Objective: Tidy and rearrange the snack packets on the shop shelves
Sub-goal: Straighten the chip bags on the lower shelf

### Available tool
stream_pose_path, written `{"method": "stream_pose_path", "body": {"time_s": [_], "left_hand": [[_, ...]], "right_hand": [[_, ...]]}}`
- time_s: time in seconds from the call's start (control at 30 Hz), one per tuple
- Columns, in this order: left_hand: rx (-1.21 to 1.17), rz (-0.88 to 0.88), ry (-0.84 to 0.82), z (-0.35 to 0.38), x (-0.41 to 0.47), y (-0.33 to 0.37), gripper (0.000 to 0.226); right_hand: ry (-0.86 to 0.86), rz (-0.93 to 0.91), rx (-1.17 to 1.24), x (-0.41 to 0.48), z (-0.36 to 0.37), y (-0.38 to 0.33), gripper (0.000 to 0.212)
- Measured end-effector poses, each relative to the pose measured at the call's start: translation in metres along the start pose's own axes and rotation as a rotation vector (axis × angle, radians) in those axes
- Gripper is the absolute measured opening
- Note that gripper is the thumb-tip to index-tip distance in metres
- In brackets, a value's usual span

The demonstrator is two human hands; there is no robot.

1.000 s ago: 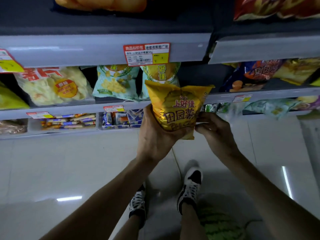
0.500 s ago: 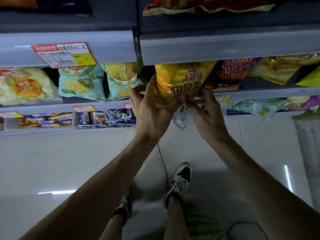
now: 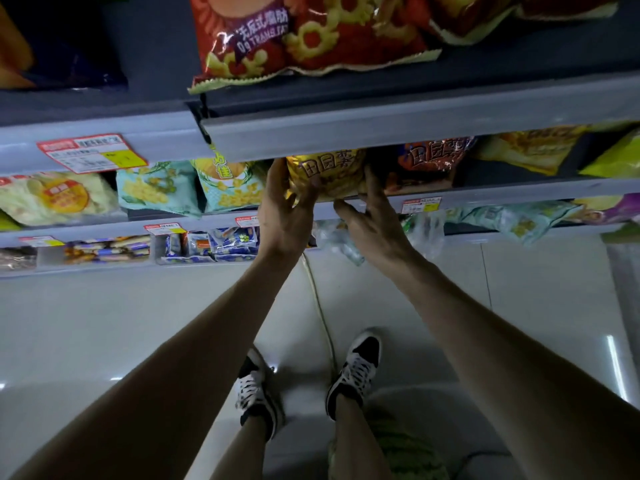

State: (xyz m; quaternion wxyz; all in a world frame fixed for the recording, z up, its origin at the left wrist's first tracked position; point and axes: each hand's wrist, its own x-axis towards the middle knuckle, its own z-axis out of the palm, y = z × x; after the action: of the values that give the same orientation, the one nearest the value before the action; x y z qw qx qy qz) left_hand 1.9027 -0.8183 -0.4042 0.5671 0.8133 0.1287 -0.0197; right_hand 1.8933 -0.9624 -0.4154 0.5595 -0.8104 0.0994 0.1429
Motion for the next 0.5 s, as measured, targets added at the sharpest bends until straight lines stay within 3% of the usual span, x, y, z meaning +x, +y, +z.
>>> {"method": "stream_pose_path", "body": {"time_s": [0.23,0.4,0.5], "left_hand": [[0.082,-0.021,-0.043,0.002,0.003,-0.001,0.051],[0.260,0.013,-0.113,-0.005,0.001,-0.007,0.076],[0.418,-0.072,-0.164,-0.010,-0.007,0.000,0.080]], "right_hand": [[-0.081,0.033,-0.086,0.002,-0.016,-0.003,0.092],[-0.038,0.038,-0.151,-0.001,-0.020,-0.003,0.079],[-0.033,0.025,-0.216,-0.011,-0.026,-0.001,0.073]]}}
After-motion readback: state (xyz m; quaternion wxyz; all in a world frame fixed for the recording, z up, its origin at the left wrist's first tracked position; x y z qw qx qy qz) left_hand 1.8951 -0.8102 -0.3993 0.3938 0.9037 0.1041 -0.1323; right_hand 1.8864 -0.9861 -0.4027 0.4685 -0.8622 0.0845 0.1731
